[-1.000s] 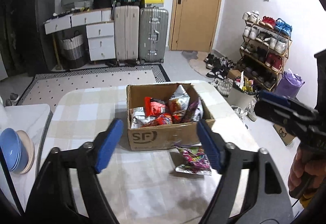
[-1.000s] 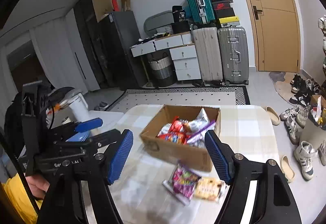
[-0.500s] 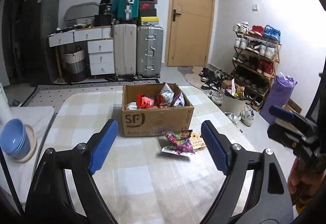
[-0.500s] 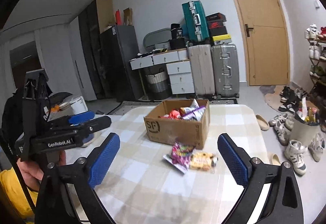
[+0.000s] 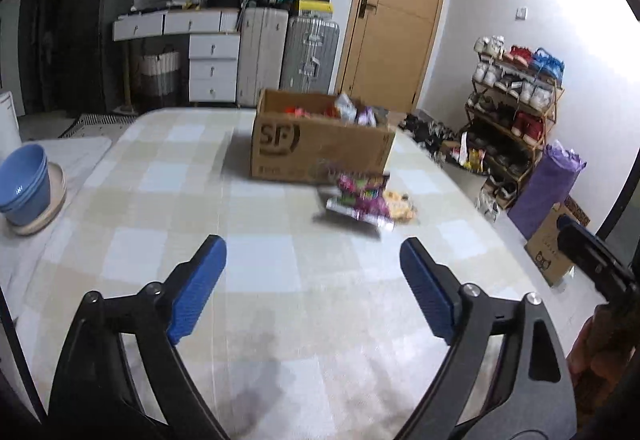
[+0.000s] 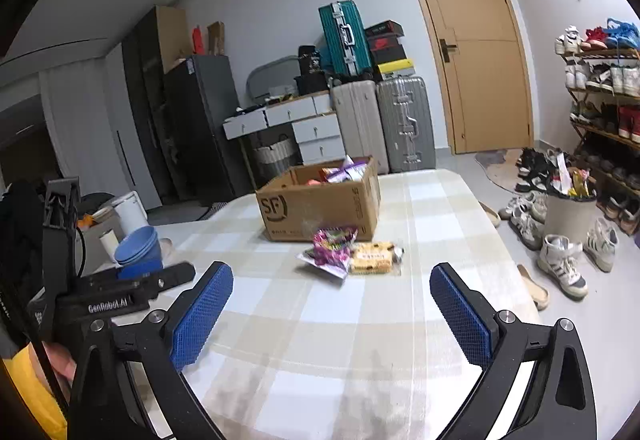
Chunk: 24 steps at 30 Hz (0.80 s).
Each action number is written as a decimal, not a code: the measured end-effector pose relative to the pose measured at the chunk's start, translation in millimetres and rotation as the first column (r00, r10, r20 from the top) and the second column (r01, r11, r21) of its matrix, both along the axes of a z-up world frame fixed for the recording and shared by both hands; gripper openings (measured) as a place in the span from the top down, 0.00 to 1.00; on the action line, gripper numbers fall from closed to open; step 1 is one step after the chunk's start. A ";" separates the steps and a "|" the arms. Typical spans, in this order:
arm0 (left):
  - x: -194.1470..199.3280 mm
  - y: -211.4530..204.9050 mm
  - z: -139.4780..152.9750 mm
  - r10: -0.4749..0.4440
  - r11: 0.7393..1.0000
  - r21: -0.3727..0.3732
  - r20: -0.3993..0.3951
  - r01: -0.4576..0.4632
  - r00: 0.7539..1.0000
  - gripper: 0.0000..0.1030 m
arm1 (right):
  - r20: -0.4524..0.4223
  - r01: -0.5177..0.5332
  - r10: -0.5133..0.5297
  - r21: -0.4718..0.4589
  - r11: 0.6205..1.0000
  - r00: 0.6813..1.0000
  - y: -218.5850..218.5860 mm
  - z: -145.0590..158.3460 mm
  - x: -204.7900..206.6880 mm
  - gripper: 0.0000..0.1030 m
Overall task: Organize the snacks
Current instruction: 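Withdraw both tools from the box back toward the remaining snacks, then grasp the pink candy bag with the left gripper while the right gripper grasps the cookie pack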
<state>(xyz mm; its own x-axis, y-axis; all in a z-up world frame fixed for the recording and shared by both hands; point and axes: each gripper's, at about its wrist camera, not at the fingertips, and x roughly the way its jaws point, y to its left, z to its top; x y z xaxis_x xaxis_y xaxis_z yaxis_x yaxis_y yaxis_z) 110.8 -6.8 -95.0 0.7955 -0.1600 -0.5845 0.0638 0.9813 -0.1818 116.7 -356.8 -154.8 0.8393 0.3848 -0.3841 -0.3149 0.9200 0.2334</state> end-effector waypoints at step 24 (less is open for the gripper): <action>87.2 -19.9 -50.3 -0.027 1.000 0.005 -0.136 0.028 0.990 0.01 | -0.241 -0.087 0.099 0.056 0.995 0.966 21.7 -72.5 63.2 0.02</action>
<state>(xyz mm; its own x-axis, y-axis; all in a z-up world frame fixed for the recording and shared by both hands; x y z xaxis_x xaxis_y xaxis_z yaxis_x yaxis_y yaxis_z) 198.1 -26.7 -145.3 0.7038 -0.1766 -0.6881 0.0664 0.9807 -0.1839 179.8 -335.1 -227.3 0.6827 0.4783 -0.5524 -0.3274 0.8761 0.3539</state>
